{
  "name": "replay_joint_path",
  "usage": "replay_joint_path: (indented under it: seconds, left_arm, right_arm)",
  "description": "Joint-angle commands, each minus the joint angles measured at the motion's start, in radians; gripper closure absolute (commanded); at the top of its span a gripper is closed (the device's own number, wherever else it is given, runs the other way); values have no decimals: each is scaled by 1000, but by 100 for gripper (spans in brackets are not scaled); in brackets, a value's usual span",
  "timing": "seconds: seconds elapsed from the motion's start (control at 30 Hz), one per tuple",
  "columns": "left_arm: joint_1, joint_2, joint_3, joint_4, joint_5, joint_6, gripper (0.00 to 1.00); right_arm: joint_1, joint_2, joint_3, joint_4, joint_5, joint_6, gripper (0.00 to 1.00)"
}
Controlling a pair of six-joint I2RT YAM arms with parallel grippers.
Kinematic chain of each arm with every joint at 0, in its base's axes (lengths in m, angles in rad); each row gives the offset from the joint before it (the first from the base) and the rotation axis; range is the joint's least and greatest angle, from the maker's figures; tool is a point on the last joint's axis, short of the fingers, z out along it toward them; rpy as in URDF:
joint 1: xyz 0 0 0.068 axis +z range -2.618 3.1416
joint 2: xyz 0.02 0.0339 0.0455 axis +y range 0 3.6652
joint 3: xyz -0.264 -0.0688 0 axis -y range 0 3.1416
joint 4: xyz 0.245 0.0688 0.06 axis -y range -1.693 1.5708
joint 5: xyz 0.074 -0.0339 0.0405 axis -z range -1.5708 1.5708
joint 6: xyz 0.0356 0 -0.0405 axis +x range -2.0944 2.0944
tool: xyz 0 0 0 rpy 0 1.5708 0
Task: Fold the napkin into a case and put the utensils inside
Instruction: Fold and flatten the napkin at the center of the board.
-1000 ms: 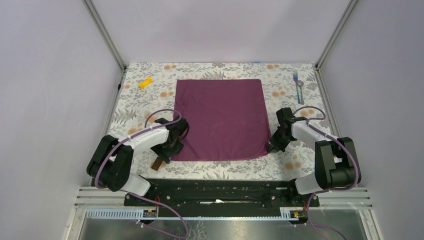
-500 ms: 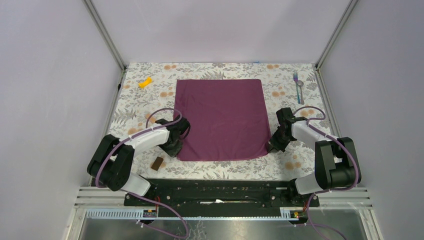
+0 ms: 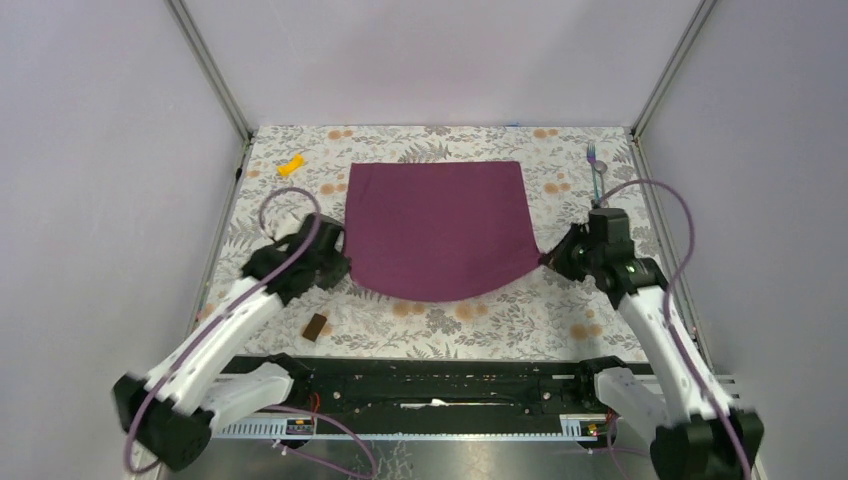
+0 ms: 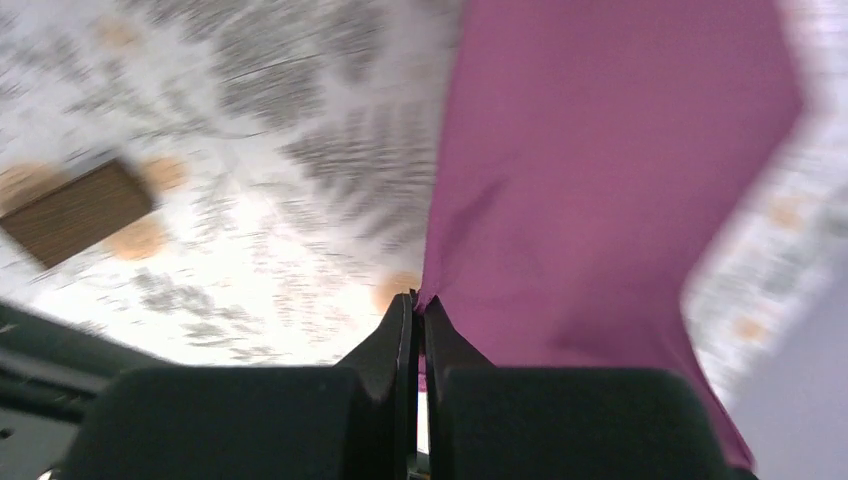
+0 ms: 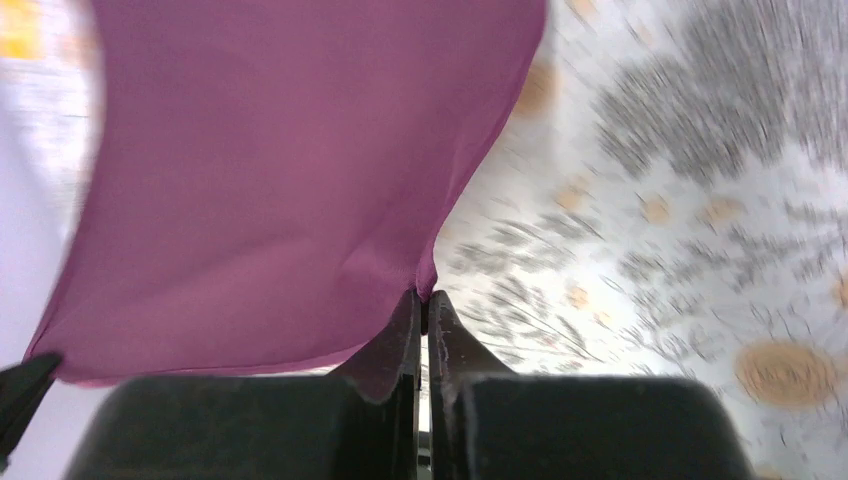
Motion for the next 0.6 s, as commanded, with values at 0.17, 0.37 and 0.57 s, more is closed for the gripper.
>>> replay_joint_path:
  seconds: [0.17,0.37,0.57]
  left_arm:
    - [6,-378,385,132,187,345,100]
    - [6,-454,542,300,297,456,100]
    - [7,-316,655,320,232,568,100]
  right_arm:
    - [4,-488,330,53,-235,-64,100]
    - [4,-569,517,54,-208,8,100]
    - [4,-462,567,71,-11,26,100]
